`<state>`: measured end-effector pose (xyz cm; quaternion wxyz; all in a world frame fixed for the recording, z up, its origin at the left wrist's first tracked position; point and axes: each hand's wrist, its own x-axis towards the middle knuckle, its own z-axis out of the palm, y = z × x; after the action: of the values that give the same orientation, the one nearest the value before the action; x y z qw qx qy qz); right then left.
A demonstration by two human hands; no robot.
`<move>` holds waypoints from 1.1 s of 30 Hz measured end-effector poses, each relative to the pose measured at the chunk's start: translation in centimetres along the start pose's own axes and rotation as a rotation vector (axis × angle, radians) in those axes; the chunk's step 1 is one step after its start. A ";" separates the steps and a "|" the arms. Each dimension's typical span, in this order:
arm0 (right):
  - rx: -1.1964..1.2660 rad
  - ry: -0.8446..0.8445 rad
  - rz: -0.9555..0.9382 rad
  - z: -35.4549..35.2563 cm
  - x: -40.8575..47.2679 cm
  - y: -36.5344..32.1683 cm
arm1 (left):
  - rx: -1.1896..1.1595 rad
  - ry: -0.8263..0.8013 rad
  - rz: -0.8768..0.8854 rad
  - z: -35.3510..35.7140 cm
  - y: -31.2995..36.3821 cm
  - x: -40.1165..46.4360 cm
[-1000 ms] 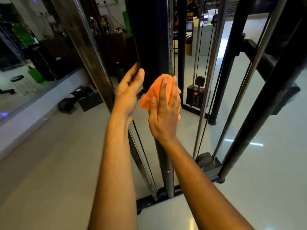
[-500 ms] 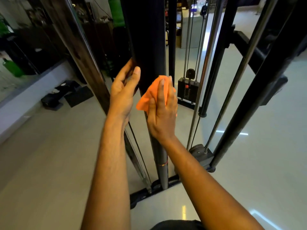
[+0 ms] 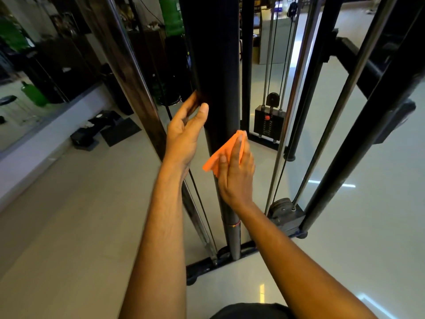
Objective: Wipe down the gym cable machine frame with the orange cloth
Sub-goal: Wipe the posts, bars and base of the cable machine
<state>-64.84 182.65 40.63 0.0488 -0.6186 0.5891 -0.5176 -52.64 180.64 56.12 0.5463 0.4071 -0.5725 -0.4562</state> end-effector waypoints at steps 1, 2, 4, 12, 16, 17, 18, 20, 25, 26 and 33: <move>0.016 0.044 -0.011 -0.5 1.4 -1.1 | 0.004 -0.003 -0.007 -0.1 0.0 -0.1; 0.032 0.087 -0.025 -1.0 2.5 -2.3 | 0.010 0.001 -0.014 -0.1 -0.1 -0.2; 0.042 0.160 -0.065 -1.6 4.0 -4.0 | 0.028 0.011 -0.032 -0.2 -0.3 -0.5; -0.031 -0.101 0.041 1.7 -3.6 2.5 | 0.093 0.026 -0.083 -0.3 -2.0 -1.3; 0.027 -0.209 0.120 1.4 -5.3 4.2 | 0.091 0.037 -0.109 0.0 -2.4 -1.2; 0.033 -0.203 0.122 1.2 -4.7 3.8 | 0.091 0.038 -0.114 0.0 -2.4 -1.2; 0.039 -0.186 0.121 0.9 -3.7 3.0 | 0.089 0.039 -0.116 0.0 -2.4 -1.2; 0.052 -0.116 0.086 0.1 -1.4 1.1 | 0.080 0.034 -0.118 0.0 -2.6 -1.2; 0.040 0.034 -0.057 -0.8 2.0 -1.3 | 0.075 0.039 -0.119 0.3 -3.3 -1.6; 0.029 0.019 -0.058 -0.4 1.4 -0.7 | 0.074 0.046 -0.123 0.4 -3.5 -1.8; -0.020 -0.298 0.190 1.6 -8.0 6.3 | 0.085 0.058 -0.146 0.7 -4.6 -1.9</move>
<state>-66.20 186.11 31.03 0.1780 -0.6303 0.6365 -0.4074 -53.32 181.38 51.20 0.5102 0.4837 -0.5440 -0.4580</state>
